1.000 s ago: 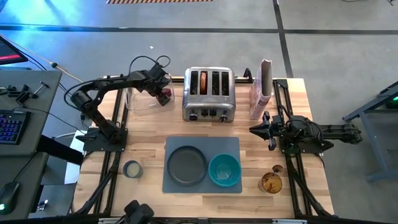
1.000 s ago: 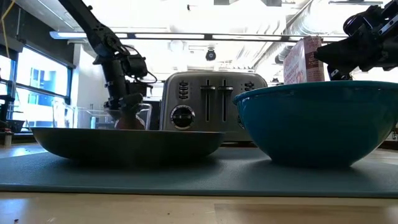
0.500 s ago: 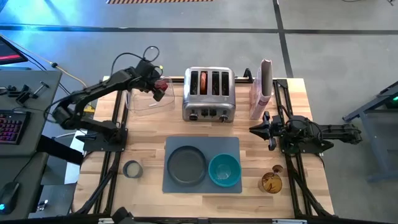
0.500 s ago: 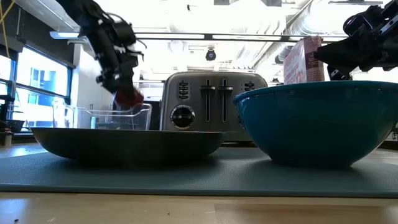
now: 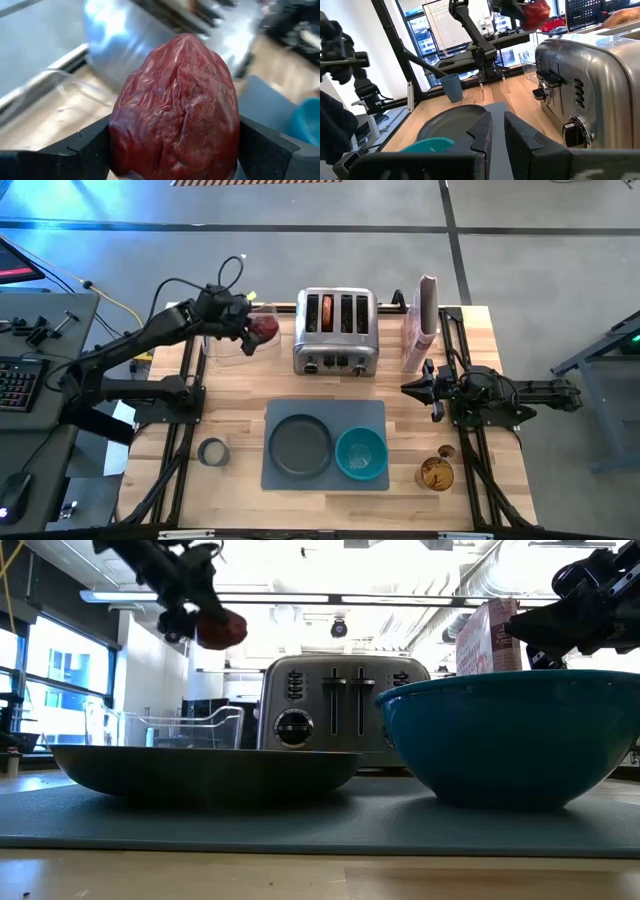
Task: Arrange a breakfast setting
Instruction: Put the red apple on the black plate
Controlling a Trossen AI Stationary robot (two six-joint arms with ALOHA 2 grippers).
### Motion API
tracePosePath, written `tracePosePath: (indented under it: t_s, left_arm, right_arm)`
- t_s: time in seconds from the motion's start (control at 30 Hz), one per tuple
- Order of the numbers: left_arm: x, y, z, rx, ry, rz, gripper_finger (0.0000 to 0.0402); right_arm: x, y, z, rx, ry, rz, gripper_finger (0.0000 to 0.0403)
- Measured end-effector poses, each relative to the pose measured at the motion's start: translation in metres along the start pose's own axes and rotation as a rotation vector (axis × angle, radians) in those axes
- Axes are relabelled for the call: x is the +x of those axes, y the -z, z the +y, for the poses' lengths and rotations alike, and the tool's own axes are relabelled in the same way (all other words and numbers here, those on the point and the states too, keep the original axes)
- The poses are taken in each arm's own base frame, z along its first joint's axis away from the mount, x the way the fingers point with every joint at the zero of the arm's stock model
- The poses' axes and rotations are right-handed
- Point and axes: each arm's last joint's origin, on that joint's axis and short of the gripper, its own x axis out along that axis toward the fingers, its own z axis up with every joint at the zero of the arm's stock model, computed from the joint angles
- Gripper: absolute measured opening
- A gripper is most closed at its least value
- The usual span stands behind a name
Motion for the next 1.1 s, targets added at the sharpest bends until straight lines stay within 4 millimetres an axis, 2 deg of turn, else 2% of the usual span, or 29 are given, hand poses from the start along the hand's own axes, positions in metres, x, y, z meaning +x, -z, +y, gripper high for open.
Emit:
tracePosePath:
  t_s: [0.23, 0.67, 1.1]
  left_arm:
    - [0.004, 0.009, -0.035, 0.019, 0.131, 0.055, 0.0325]
    - [0.04, 0.044, -0.102, 0.138, 0.281, 0.305, 0.0325]
    - [0.088, 0.088, -0.14, 0.153, 0.171, 0.504, 0.0325]
  right_arm:
    - [0.0, 0.0, 0.0, 0.0, 0.0, 0.0, 0.0037]
    - [0.0, 0.0, 0.0, 0.0, 0.0, 0.0, 0.0037]
    - [0.0, 0.0, 0.0, 0.0, 0.0, 0.0, 0.0037]
